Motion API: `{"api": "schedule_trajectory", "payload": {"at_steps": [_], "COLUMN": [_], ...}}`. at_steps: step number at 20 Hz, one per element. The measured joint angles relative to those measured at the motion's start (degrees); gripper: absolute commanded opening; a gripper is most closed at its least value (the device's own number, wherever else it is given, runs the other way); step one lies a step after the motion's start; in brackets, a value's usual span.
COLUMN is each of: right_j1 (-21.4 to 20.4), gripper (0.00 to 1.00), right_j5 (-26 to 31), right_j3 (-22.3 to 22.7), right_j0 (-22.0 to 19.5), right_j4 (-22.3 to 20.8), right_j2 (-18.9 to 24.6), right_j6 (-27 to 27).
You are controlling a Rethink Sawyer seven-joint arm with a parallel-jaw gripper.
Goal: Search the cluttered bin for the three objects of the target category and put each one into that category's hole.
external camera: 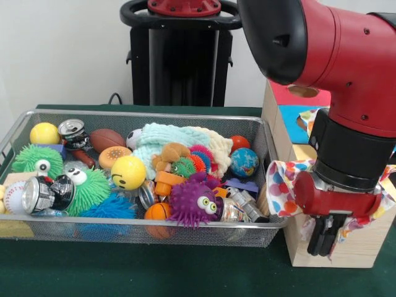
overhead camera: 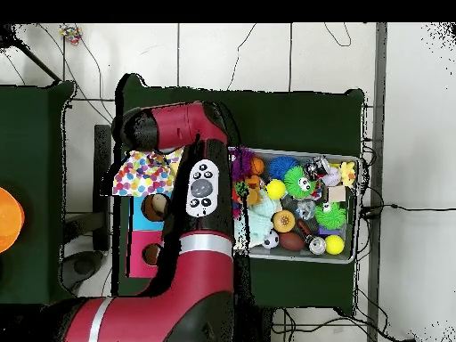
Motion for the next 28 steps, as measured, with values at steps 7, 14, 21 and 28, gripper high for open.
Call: {"api": "schedule_trajectory", "payload": {"at_steps": [7,14,21,28], "right_j1": [-2.15,-4.11,-5.52,-6.83], "gripper": [0.00,0.00,0.00,0.00], "right_j5": [-0.40,-0.39,-0.39,-0.39], "right_j3": [0.59,0.59,0.61,0.86], "right_j0": [-1.72,-4.13,-3.80,-0.75], "right_j4": [0.07,0.06,-0.01,-0.01], "right_j2": [0.00,-0.02,-0.55,-0.98], "right_j6": [0.00,0.00,0.00,0.00]}}
